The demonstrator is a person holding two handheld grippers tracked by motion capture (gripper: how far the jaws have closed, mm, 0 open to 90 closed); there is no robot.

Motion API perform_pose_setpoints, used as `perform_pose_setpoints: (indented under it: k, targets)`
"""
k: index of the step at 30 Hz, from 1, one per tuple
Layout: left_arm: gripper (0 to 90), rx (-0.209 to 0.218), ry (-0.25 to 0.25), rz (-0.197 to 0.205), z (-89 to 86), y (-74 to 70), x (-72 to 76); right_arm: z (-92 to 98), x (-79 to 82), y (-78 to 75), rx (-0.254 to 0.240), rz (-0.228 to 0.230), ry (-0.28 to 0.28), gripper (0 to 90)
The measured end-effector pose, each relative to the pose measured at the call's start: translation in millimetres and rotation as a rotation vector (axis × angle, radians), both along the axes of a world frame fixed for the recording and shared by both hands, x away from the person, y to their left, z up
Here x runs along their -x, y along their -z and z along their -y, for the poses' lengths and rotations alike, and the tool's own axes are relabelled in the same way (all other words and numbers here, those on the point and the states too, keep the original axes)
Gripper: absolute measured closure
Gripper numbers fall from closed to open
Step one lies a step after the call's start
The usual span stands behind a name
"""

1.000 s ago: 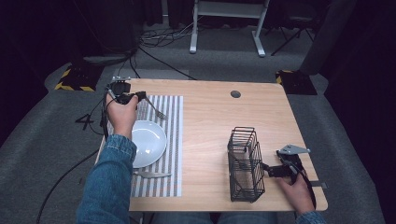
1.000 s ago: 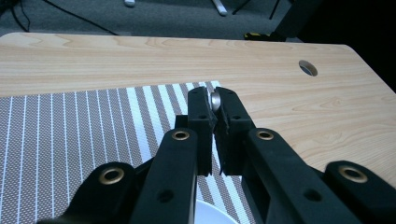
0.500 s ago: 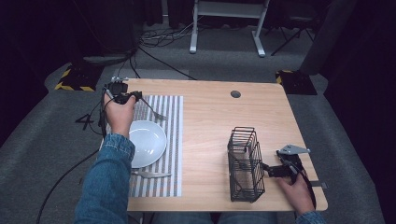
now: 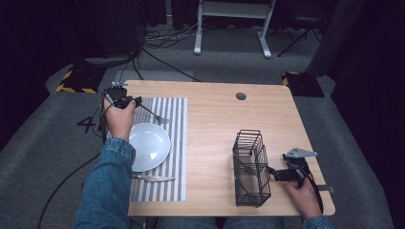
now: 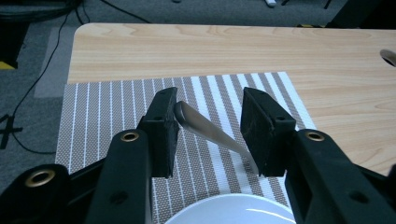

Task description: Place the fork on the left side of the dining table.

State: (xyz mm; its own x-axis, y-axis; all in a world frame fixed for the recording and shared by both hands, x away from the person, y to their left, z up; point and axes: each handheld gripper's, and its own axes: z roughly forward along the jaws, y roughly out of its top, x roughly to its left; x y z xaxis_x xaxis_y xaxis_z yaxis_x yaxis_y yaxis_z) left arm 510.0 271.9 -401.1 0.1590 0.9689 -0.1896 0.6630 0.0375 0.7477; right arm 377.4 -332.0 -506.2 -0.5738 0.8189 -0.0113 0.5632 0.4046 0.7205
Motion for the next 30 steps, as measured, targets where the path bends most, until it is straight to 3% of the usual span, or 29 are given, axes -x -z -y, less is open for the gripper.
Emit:
perform_pose_setpoints:
  k: [4, 13, 18, 30]
  targets:
    - [57.2, 0.006, -0.014, -0.025, -6.3, 5.2, 0.0, 0.1, 0.0, 0.0, 0.001, 0.0, 0.0, 6.4]
    - [57.0, 0.022, -0.038, -0.042, -15.2, 16.9, 1.7, 0.1, 0.0, 0.0, 0.001, 0.0, 0.0, 6.4]
    - [57.4, 0.019, -0.047, -0.075, -21.2, 24.7, 2.3, 0.1, -0.1, 0.0, 0.001, 0.0, 0.0, 6.4]
    - [58.5, 0.061, -0.08, -0.114, -25.4, 42.6, 1.2, 0.1, 0.0, 0.0, 0.001, 0.0, 0.0, 6.4]
